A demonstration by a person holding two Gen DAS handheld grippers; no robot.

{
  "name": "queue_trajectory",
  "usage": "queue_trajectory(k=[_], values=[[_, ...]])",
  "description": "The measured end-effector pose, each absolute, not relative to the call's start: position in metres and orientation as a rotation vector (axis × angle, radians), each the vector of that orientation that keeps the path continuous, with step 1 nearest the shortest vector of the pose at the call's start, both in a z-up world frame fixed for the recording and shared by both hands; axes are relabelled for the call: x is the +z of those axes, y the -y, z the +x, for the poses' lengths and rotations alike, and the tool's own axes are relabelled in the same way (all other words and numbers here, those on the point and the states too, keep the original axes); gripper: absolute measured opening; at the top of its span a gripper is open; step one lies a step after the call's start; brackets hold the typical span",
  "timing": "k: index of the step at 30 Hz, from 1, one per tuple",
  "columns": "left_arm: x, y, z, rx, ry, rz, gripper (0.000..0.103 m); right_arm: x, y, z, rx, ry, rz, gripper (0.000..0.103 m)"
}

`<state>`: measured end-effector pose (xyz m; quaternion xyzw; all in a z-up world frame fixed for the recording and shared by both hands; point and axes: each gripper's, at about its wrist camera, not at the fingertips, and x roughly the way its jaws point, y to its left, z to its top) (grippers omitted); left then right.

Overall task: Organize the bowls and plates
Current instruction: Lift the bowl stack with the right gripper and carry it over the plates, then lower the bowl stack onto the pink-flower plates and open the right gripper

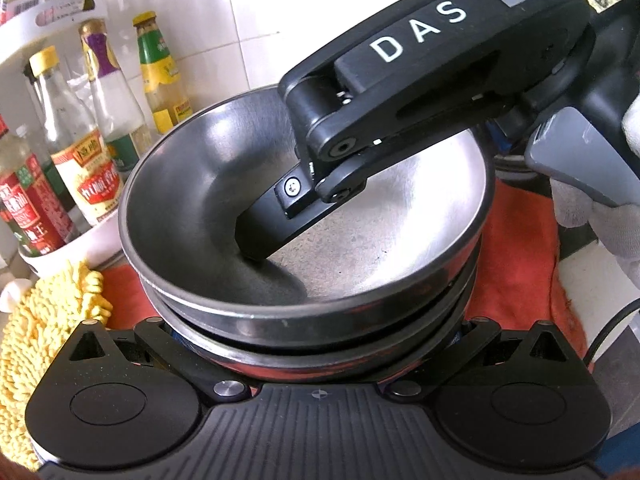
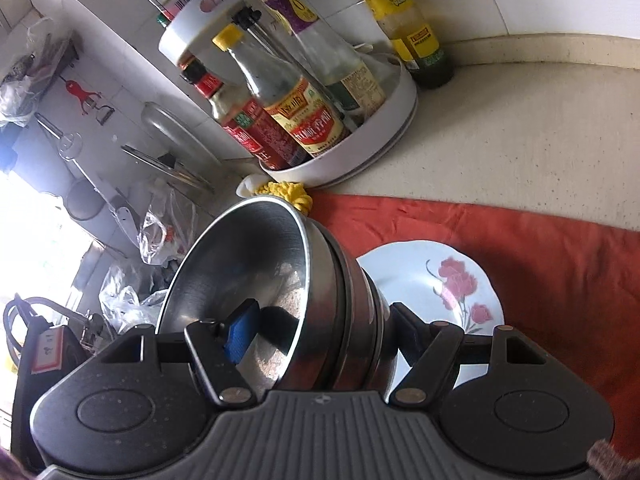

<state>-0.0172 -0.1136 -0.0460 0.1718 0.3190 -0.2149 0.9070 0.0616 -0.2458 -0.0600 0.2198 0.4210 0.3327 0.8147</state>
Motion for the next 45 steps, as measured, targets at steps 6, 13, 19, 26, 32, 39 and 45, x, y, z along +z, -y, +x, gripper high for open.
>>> queue_trajectory(k=[6,13,19,26,32,39,45], values=[[-0.089,0.107,0.004,-0.445,-0.656,0.356,0.103,-0.074,0.246,0.069,0.67,-0.894,0.449,0.066],[-0.106,0.104,0.014,-0.443,-0.668,0.338,0.103,-0.091,0.247,0.068,0.683,-0.867,0.429,0.066],[-0.106,0.09,0.014,-0.46,-0.722,0.275,0.103,-0.098,0.245,0.064,0.707,-0.851,0.407,0.066],[-0.103,0.078,-0.01,-0.461,-0.694,0.335,0.103,-0.092,0.238,0.055,0.701,-0.826,0.31,0.065],[-0.107,0.097,0.002,-0.433,-0.633,0.369,0.103,-0.09,0.237,0.049,0.682,-0.798,0.268,0.066],[-0.103,0.091,-0.011,-0.447,-0.636,0.464,0.103,-0.095,0.246,0.047,0.649,-0.794,0.267,0.065],[-0.102,0.083,-0.024,-0.46,-0.639,0.439,0.103,-0.101,0.25,0.04,0.649,-0.805,0.289,0.065]])
